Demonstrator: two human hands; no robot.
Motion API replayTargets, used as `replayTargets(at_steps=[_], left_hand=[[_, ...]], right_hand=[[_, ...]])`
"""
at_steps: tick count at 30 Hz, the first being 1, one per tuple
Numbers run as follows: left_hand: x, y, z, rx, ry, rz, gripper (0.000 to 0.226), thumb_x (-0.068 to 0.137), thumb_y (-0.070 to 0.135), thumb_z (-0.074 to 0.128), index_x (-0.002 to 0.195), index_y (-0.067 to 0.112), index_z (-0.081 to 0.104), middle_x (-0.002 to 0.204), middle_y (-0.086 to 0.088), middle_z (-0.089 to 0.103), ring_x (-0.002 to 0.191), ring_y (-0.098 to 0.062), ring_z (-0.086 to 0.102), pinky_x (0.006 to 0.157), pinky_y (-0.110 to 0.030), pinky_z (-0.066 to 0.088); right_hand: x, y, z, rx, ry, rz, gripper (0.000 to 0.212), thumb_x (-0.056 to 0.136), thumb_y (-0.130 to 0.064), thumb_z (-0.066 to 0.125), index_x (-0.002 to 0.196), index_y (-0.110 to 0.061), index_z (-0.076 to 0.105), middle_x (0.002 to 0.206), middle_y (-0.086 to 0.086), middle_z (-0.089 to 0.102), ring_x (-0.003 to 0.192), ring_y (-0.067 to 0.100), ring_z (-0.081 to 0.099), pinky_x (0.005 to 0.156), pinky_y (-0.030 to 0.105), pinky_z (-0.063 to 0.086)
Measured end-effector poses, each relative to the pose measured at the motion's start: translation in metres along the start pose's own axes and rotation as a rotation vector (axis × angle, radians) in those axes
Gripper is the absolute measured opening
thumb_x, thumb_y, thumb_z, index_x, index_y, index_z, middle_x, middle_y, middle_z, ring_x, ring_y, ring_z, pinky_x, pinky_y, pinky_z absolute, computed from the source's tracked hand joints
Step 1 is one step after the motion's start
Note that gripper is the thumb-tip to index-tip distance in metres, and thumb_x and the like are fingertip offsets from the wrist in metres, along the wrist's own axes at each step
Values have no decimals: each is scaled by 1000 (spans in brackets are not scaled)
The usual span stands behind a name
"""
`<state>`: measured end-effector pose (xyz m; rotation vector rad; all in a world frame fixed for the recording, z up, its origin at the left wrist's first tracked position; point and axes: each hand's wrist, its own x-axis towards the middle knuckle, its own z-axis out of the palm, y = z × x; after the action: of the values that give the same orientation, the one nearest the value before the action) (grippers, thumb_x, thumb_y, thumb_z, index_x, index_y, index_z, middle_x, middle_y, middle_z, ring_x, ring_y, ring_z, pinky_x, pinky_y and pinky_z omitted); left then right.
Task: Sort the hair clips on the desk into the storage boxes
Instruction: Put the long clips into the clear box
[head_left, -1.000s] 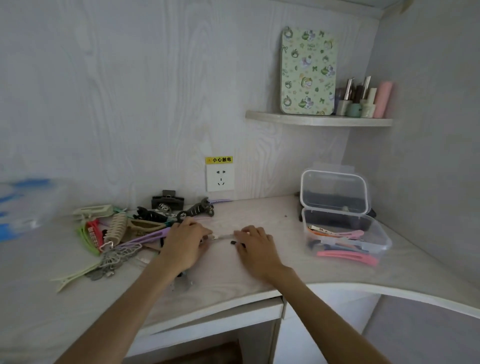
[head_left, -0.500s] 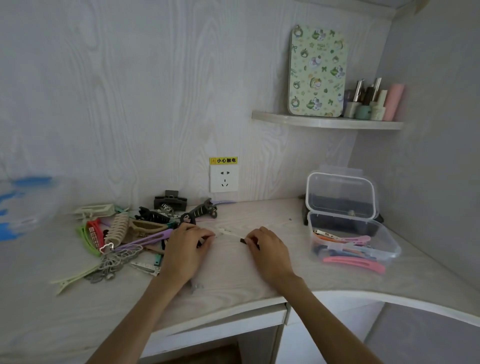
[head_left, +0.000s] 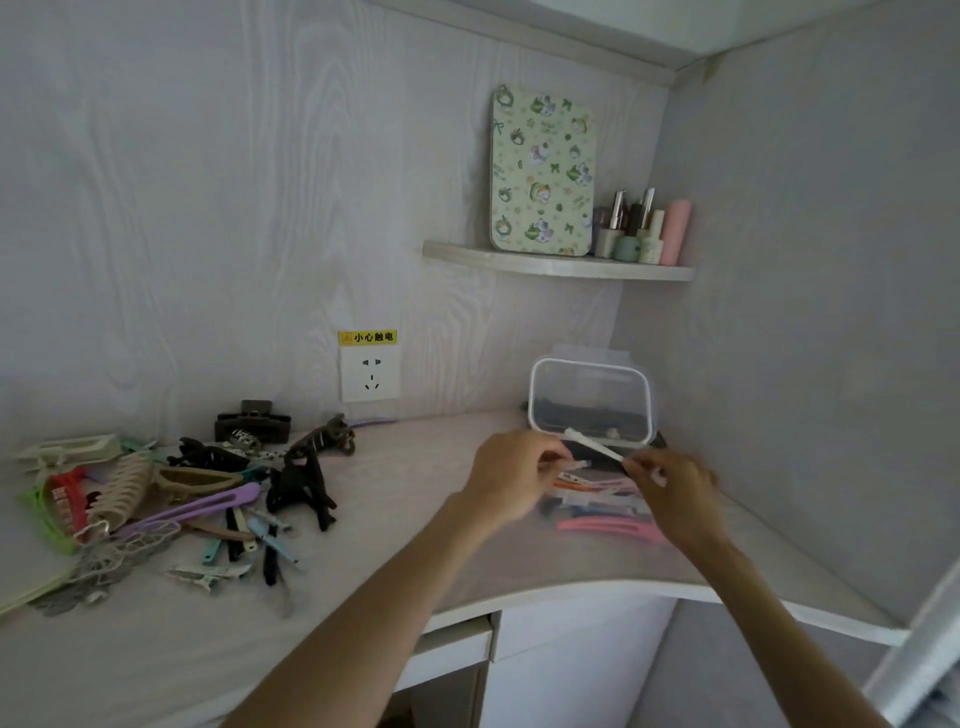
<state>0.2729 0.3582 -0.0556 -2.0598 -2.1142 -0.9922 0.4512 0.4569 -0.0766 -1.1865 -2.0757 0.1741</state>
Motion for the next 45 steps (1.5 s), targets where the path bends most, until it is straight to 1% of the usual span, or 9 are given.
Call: replayTargets(at_steps=[3,6,15,26,31,35,39,43,45], left_hand=[[5,5,17,18,-29,-53,21,92,28,52,103,25,69,107,5,69,98,-19,63,81,-30,46],[0,-5,7,78,2,-84,21,92,26,52,102,24,70,106,6,70,95,-17,64,83,-30,46],[-38,-98,-46,88,114,-256,18,90,28,56,100,27,71,100,11,72,89,-7,64,76,-23,49],[31,-142,-33,-48,313,-284,13,85,33,65,94,27,72,89,12,74,84,-5,67,75,-24,54],[37,-144,-38,34,238,-138,26,92,33,54,112,22,67,109,1,71,105,-17,61,97,-36,43],[5,-152,-76,-52,305,-178,23,91,25,55,112,27,66,117,10,66,114,-9,54,101,-27,38],[-62,-176,-128,97,394,-283,20,90,21,59,107,27,67,112,12,65,107,-9,54,94,-29,43],[-134,-192,-162,101,174,-424,23,93,27,53,113,29,64,114,13,62,100,-2,54,86,-23,44],[-162,-197,-166,101,-35,-379,33,90,46,49,119,35,59,121,16,57,109,0,50,97,-28,43]], right_hand=[[3,0,3,201,-74,53,15,86,-12,63,75,-22,65,68,-3,59,62,13,53,60,11,38],[5,-17,13,250,-129,26,10,86,-13,62,82,-15,71,71,-2,60,64,13,52,57,6,37],[19,-106,83,244,-240,-88,17,90,-29,57,89,-21,72,79,-11,61,74,9,55,75,29,42],[100,-109,131,21,-168,-194,18,88,-35,57,88,-24,73,86,-1,74,87,22,65,84,37,47],[112,-106,134,-5,-220,-207,24,94,-27,50,104,-19,71,105,7,71,101,27,59,88,37,43],[84,-129,126,203,54,-298,18,90,-16,57,103,-16,70,103,5,71,95,24,61,86,34,46],[39,-175,128,425,-105,-344,13,88,-23,59,93,-21,71,92,-5,71,85,13,61,79,28,48],[-16,-218,146,522,-347,-358,19,84,-42,61,98,-30,65,93,-14,63,82,4,56,75,24,48],[-37,-229,156,418,-425,-422,34,83,-46,60,114,-34,55,106,-15,54,95,4,51,80,20,43]])
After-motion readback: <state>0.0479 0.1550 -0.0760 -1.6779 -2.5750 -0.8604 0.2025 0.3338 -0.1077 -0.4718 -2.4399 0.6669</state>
